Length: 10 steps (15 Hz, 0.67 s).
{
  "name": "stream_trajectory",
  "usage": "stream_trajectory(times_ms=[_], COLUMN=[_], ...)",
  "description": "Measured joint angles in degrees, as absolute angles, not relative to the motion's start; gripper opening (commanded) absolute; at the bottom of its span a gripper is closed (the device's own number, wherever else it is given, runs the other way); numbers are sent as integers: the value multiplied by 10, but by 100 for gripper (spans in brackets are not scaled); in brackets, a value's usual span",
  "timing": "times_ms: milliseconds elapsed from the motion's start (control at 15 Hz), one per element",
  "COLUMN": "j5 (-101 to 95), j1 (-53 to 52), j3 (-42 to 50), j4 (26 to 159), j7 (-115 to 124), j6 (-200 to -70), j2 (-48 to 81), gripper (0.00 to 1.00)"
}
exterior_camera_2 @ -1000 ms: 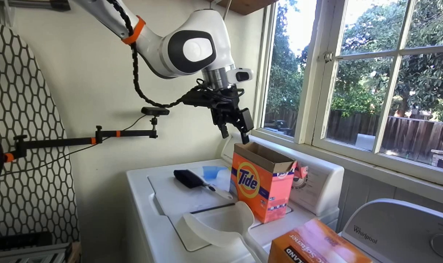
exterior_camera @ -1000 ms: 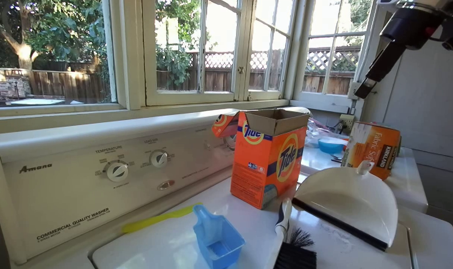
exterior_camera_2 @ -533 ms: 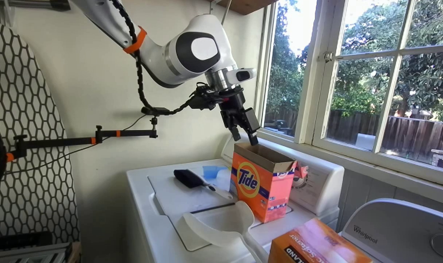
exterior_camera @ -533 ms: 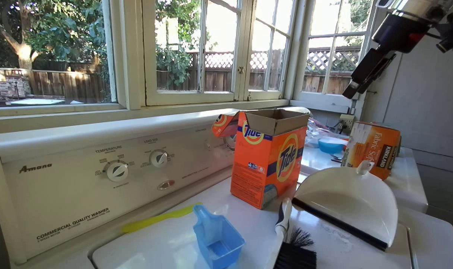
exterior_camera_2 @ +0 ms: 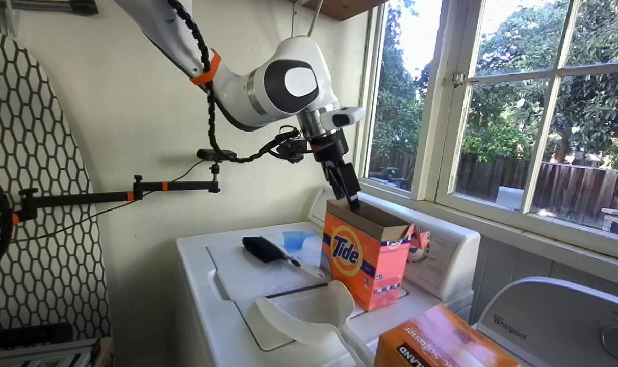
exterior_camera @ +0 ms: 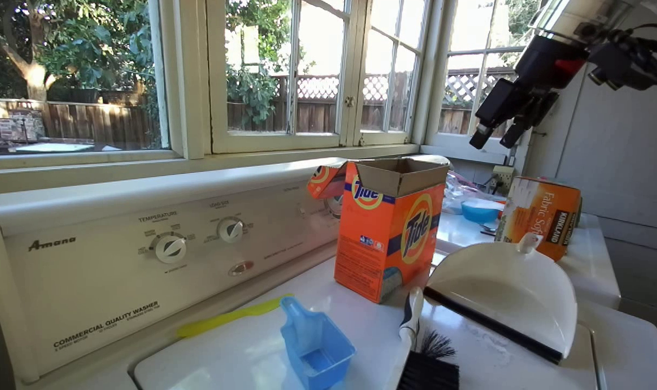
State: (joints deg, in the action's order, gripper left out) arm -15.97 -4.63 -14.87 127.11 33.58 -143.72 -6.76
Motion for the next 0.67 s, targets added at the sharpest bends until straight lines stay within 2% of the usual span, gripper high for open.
stream_trajectory(times_ms=[667], j5=[-160], j1=[-46], j3=[-147], j4=[1262], j7=[349], j6=[-1443], j2=[-63], gripper=[100])
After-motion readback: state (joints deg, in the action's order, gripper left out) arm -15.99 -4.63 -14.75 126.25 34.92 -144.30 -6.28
